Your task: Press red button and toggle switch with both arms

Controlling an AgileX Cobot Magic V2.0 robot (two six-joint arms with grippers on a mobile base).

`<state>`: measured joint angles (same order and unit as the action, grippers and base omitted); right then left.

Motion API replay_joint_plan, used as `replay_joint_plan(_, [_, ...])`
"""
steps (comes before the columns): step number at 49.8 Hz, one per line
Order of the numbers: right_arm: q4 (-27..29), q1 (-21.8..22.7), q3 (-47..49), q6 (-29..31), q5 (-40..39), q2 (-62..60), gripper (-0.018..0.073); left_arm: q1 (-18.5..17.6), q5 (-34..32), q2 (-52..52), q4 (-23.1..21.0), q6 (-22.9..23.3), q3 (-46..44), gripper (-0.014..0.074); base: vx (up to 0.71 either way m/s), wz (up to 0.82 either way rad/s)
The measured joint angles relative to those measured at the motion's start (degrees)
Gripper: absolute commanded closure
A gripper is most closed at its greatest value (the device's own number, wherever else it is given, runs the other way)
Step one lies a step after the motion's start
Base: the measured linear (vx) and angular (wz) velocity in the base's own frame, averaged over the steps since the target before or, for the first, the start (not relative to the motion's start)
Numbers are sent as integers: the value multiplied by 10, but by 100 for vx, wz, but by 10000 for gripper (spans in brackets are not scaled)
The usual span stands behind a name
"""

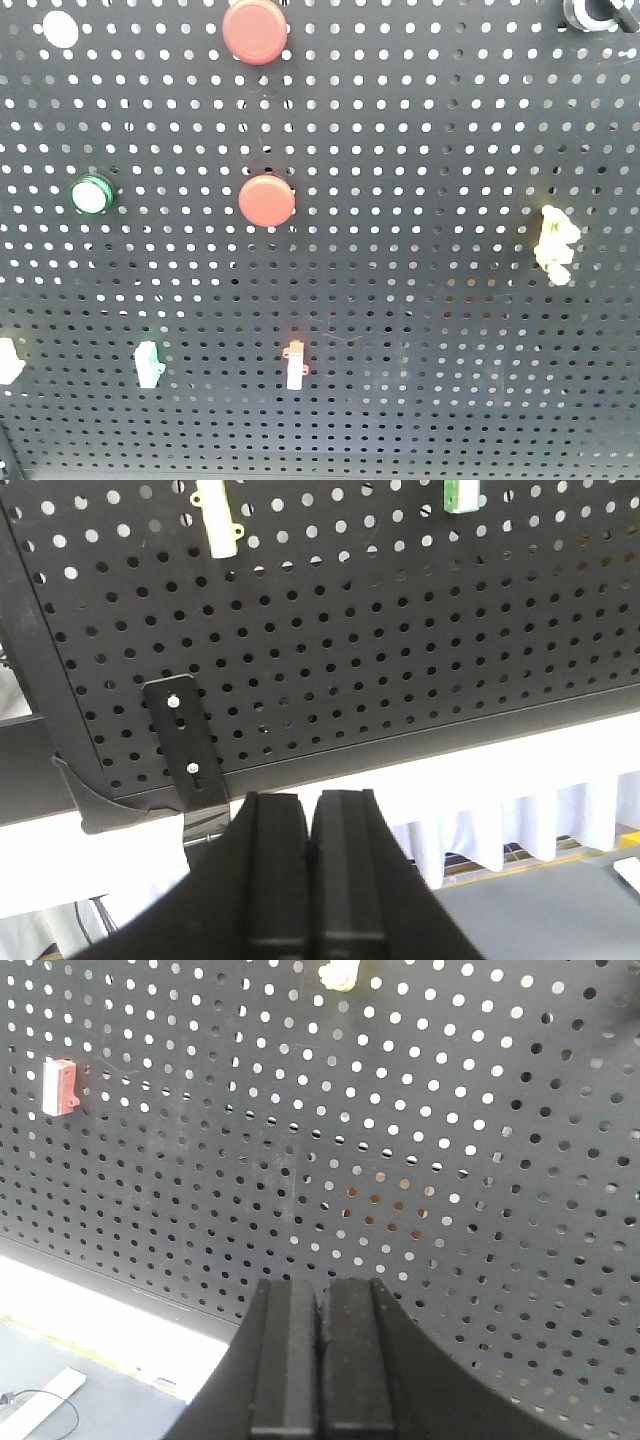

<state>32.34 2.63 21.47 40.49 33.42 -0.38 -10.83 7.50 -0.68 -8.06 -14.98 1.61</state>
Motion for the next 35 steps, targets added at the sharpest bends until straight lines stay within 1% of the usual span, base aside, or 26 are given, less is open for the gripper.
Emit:
replay_joint_plan(7, [-11,0,-10,1,-16,0,562,0,1,0,0,0,0,595,0,0])
replay_joint_plan(10, [-36,0,-27,-22,-39,0,562,0,1,0,0,0,0,595,0,0])
replay_joint_plan(12, [-63,0,-44,-61,-54,0,562,0,1,0,0,0,0,595,0,0])
replay_joint_plan(15, [-127,0,-68,-136,-79,0,562,0,1,0,0,0,0,595,0,0])
replay_joint_plan(16, [-156,0,-79,-157,-89,0,562,0,1,0,0,0,0,595,0,0])
replay_joint_plan(17, [-188,0,-90,-191,-98,0,562,0,1,0,0,0,0,595,0,0])
replay_joint_plan(18, [-210,0,-98,-214,-105,0,562,0,1,0,0,0,0,595,0,0])
replay_joint_plan(21, [-307,0,-135,-316,-138,0,562,0,1,0,0,0,0,595,0,0])
replay_joint_plan(22, [-323,0,-143,-336,-146,0,562,0,1,0,0,0,0,595,0,0])
replay_joint_plan(23, [-352,0,-156,-364,-159,0,562,0,1,0,0,0,0,595,0,0])
replay_joint_plan(25, [-383,0,-176,-405,-183,0,562,0,1,0,0,0,0,595,0,0])
replay_joint_plan(27, [-404,0,-200,-443,-212,0,562,0,1,0,0,0,0,595,0,0])
replay_joint_plan(29, [-409,0,-216,-460,-232,-1,562,0,1,0,0,0,0,595,0,0])
replay_joint_plan(31, [-405,0,-227,-469,-251,-1,562,0,1,0,0,0,0,595,0,0])
replay_joint_plan(35, [-392,0,-230,-477,-263,-2,562,0,1,0,0,0,0,595,0,0])
